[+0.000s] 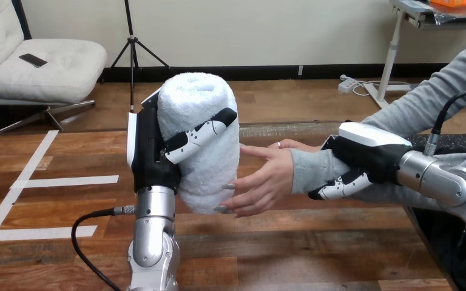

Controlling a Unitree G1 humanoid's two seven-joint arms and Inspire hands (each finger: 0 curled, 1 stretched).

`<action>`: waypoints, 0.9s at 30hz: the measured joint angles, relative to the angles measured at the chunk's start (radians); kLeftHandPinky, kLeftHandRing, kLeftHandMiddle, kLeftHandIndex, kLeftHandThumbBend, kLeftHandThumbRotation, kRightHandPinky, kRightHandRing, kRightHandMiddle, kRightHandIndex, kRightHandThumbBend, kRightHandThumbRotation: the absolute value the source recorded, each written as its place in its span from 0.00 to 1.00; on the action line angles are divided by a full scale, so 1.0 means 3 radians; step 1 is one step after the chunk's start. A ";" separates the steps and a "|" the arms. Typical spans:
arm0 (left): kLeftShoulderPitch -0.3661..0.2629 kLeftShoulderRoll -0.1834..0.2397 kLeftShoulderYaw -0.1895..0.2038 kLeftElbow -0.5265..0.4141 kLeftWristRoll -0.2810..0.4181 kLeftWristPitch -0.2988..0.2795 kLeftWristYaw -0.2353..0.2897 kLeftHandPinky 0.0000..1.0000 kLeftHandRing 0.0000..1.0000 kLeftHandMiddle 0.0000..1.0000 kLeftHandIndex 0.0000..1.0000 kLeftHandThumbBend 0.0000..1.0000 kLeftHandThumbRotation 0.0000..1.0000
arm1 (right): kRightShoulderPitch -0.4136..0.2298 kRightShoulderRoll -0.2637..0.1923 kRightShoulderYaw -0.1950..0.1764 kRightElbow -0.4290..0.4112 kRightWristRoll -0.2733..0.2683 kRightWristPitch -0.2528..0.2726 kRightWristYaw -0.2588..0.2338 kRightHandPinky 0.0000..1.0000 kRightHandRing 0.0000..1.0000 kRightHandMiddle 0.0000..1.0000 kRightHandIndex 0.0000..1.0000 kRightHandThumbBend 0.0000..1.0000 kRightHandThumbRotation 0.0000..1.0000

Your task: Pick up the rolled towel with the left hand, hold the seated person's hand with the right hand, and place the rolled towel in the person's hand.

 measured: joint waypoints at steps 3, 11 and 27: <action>-0.0003 -0.0005 -0.0001 0.0004 0.0000 0.0000 0.0005 0.30 0.34 0.38 0.40 0.65 0.00 | 0.0000 0.0010 0.0000 -0.0001 0.0000 0.0000 0.0002 0.23 0.27 0.31 0.32 0.57 0.35; -0.0005 -0.0021 -0.0001 0.0008 -0.0001 0.0000 0.0004 0.30 0.34 0.38 0.41 0.65 0.00 | 0.0000 0.0034 0.0000 -0.0001 0.0000 0.0000 0.0006 0.24 0.27 0.31 0.32 0.58 0.35; -0.0011 -0.0041 0.0001 0.0018 -0.0006 0.0000 0.0004 0.30 0.33 0.38 0.40 0.65 0.00 | -0.0001 0.0073 0.0000 -0.0013 0.0000 0.0008 0.0013 0.23 0.26 0.31 0.33 0.58 0.35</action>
